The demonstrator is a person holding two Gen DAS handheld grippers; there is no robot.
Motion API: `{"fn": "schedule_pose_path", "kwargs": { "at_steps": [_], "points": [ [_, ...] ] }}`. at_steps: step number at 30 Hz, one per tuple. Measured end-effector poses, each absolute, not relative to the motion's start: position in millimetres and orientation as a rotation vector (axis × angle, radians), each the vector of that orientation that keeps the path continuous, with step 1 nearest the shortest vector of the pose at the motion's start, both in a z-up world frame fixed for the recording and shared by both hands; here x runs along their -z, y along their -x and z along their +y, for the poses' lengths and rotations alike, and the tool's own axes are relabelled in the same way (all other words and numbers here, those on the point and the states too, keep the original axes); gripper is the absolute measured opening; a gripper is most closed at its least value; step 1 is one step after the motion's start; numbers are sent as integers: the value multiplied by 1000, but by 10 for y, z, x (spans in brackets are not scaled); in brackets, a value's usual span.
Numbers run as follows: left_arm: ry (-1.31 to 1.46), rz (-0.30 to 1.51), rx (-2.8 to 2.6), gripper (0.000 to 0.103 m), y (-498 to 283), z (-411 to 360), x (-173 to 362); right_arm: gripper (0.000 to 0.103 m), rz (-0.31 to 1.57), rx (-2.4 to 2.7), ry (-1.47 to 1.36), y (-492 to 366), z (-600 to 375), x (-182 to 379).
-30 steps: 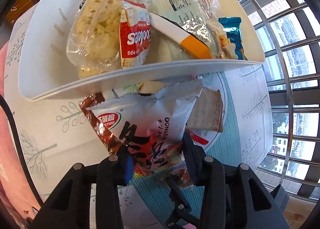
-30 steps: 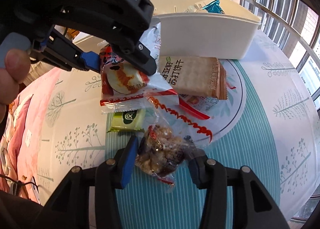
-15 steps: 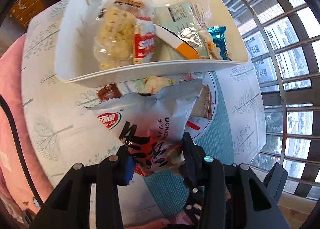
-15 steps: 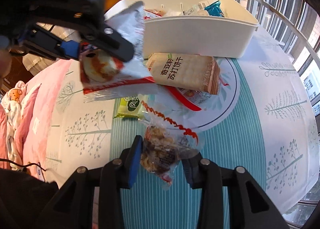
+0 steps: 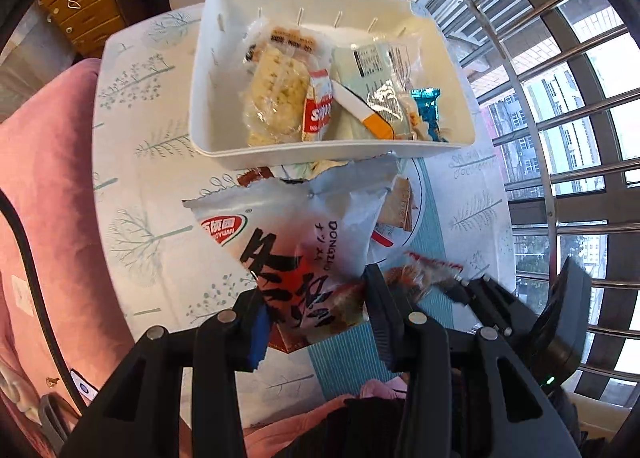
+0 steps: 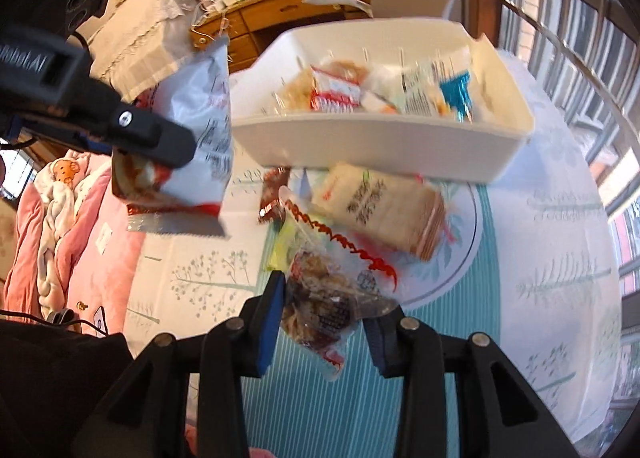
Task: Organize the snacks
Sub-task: 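Carry white bag into basket with left tool while right tool drops nut bag in, then withdraw both open tools from the basket back over the remaining snacks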
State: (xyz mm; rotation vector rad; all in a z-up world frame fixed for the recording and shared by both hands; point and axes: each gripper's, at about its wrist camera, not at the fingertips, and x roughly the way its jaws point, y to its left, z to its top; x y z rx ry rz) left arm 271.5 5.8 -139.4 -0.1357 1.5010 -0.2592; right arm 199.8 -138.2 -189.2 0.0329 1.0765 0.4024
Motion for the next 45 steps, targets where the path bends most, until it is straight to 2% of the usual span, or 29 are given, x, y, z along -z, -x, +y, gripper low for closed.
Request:
{"fn": "schedule_pose_path", "kwargs": {
  "at_steps": [18,35,45],
  "points": [
    [174,1391,210,41,-3075,94,931,37,949,-426,-38,-2741,-1575,1233],
    [181,1355,154,41,-3709,-1,965,38,950,-387,-130,-3363,-1791,1315],
    [188,1401,173,41,-3565,-7,1078,40,1012,-374,-185,-3367,-1770,1445]
  ]
}}
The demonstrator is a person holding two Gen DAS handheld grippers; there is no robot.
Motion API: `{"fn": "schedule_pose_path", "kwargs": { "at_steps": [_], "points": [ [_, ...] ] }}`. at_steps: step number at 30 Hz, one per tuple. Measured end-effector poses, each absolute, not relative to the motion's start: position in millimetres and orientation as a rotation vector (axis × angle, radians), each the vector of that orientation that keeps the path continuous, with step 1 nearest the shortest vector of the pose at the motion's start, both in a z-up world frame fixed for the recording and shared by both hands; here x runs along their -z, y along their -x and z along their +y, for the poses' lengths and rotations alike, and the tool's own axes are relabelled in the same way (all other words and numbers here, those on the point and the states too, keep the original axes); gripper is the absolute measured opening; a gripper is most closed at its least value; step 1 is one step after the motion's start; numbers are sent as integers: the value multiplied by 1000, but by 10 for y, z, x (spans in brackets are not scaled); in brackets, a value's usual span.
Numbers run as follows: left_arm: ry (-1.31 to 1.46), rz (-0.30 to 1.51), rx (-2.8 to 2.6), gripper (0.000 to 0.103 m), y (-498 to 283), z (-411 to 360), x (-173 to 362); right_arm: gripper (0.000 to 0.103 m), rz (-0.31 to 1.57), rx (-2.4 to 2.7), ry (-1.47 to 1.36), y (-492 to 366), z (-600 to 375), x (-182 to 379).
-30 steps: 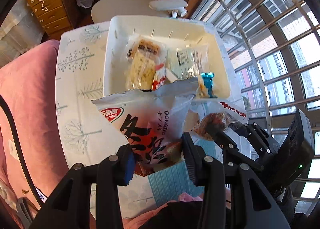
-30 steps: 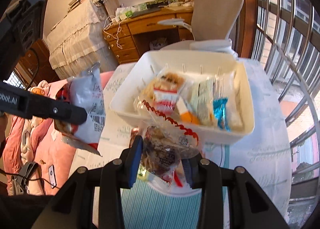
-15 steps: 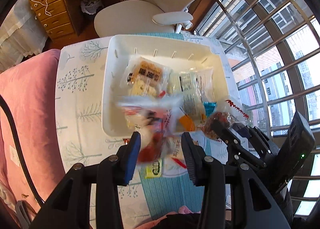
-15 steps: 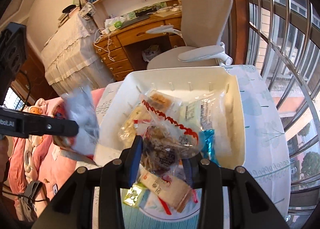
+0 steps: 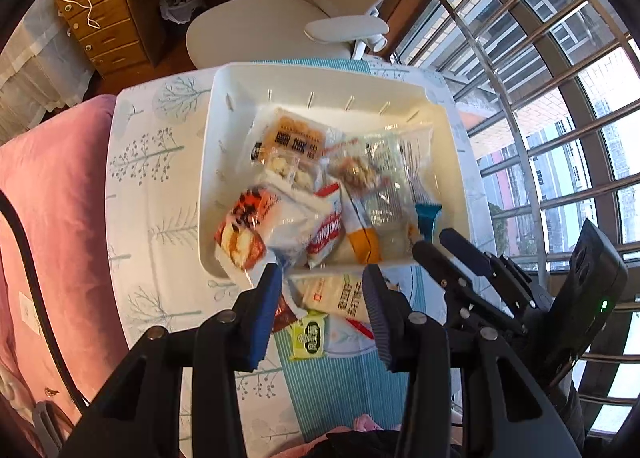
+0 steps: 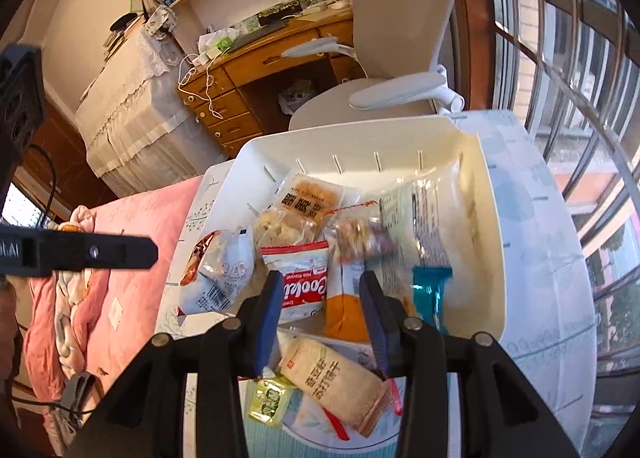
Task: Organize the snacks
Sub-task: 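Withdraw both open tools from the basket back over the remaining snacks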
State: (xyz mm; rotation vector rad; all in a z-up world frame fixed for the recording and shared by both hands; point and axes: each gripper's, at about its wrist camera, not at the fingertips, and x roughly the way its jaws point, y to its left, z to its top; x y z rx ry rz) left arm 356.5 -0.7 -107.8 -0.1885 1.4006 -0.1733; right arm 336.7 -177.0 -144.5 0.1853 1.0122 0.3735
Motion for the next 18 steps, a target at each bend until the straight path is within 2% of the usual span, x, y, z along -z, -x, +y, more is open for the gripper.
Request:
{"fn": "schedule_pose_path", "kwargs": {
  "at_steps": [7,18],
  "points": [
    [197,1406,219,41,-3255,55,1086,42,1008,-310,-207,-3125,-1825,1412],
    [221,1430,270,43,-2708,293,1155,52,1012,-192,-207,-2504,-1791,1425]
  ]
}}
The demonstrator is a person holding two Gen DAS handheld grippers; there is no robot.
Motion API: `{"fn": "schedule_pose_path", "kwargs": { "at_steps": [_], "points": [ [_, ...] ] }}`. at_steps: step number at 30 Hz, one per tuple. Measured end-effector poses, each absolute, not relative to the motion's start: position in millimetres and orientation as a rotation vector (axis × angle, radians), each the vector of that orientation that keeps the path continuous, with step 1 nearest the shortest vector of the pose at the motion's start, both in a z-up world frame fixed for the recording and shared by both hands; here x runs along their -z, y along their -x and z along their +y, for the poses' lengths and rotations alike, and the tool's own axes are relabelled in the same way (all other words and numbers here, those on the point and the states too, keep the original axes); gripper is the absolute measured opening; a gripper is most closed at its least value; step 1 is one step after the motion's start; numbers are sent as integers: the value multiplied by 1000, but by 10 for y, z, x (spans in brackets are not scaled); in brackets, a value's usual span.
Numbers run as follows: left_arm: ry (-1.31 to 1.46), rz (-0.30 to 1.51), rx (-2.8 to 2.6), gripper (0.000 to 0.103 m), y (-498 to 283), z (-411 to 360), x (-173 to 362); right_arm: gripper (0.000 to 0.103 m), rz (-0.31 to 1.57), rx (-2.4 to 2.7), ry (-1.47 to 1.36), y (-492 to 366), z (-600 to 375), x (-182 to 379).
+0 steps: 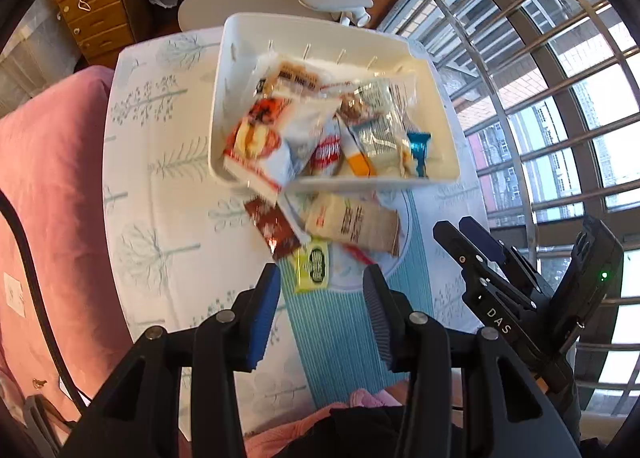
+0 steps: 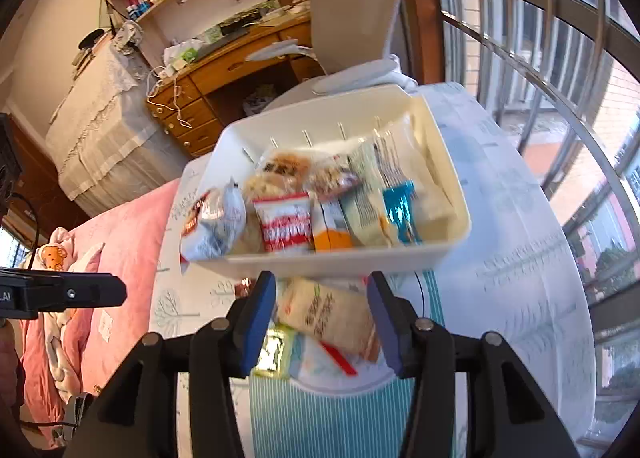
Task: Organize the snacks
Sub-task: 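Withdraw both open tools from the basket back over the remaining snacks, then lower left tool onto small green pack while right tool lowers onto beige cracker pack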
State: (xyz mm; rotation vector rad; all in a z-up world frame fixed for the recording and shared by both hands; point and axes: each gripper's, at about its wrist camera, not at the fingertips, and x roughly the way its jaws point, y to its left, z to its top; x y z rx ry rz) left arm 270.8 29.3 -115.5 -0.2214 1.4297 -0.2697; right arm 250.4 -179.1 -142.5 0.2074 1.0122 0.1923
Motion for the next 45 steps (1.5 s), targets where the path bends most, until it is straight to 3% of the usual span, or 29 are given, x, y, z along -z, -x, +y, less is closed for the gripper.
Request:
{"fn": "schedule_pose_path", "kwargs": {
  "at_steps": [6,17,22,28,37,45],
  "points": [
    [239,1434,317,44,-2473,353,1292,55,1024,-133,-190,-2168,-1764,1518],
    [237,1392,288,57,-2219,336,1453,61,1034,-161,-34,-1837,-1670,1700],
    [270,1388,227,67,-2134,278,1587,61,1034,-232,69,-1859,-1653,1758],
    [308,1375,151,70,-2065,134,1752,62,1005,-344,211,-1903,-1711,1790],
    [345,1378,1,80,-2023,-92,1988,71,955,-521,392,-2011,-1798,1881],
    [358,1392,-98,82,-2072,-237,2208,75,904,-654,518,-2091,-1782,2015]
  ]
}}
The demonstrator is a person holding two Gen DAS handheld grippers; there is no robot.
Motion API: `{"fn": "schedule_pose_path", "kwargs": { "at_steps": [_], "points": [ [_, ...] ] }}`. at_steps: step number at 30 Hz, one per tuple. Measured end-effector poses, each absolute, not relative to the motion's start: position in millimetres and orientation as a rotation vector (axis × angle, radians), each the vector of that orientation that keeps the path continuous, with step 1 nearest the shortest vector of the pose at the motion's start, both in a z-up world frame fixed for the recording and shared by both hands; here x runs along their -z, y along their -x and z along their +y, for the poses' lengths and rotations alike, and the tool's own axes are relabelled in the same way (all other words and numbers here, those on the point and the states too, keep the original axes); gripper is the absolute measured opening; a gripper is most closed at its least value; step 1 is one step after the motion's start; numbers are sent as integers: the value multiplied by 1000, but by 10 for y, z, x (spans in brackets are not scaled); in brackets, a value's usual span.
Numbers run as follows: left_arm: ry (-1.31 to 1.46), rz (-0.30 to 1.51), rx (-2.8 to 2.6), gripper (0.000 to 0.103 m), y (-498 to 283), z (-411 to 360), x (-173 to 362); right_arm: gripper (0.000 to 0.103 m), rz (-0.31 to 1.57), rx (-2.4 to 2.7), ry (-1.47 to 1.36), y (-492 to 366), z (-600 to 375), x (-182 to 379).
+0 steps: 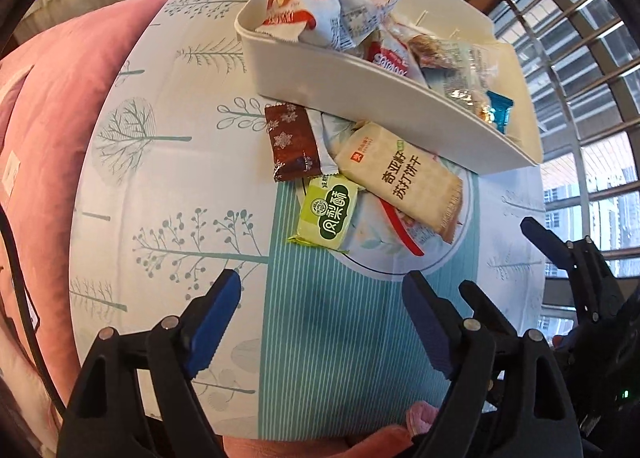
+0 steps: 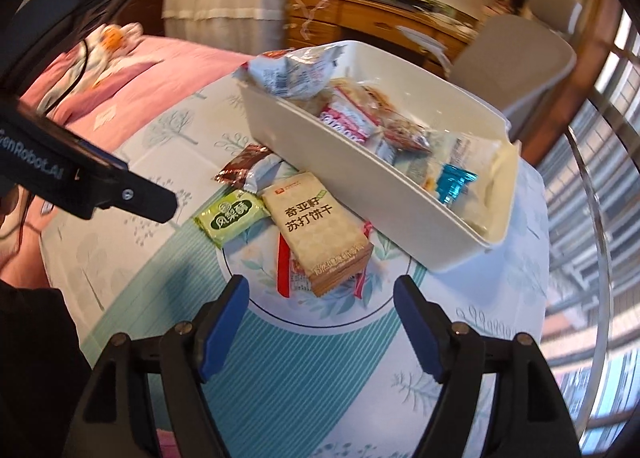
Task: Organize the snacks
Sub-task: 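Lower left tool onto small green pack while right tool lowers onto beige cracker pack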
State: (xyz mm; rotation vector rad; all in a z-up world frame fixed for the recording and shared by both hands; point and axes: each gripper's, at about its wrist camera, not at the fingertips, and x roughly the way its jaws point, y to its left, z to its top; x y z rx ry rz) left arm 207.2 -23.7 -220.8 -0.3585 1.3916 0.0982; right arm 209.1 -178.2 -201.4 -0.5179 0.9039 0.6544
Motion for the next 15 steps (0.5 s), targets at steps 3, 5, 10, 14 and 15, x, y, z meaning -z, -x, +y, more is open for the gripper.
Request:
{"fn": "schedule_pose_path", "kwargs": {
  "at_steps": [3,5,10,14,15],
  "points": [
    [366,1387,-120,82,-2113,-268,2281,75,883,-687,549,-2119,-1753,2069],
    [365,1386,-134,82,-2146,-282,2335,75,881,-711,566,-2152,-1733,2119],
    [372,1406,-159,82,-2238,-292,2508,75,868,-755,611,-2212,-1670,2247],
    [395,1417,-174,82,-2321,-298,2671,75,870,-784,627,-2273,-1614,2352],
    [394,1417,-174,82,-2338,-301,2699,75,871,-789,629,-2292,-1608,2373]
  ]
}}
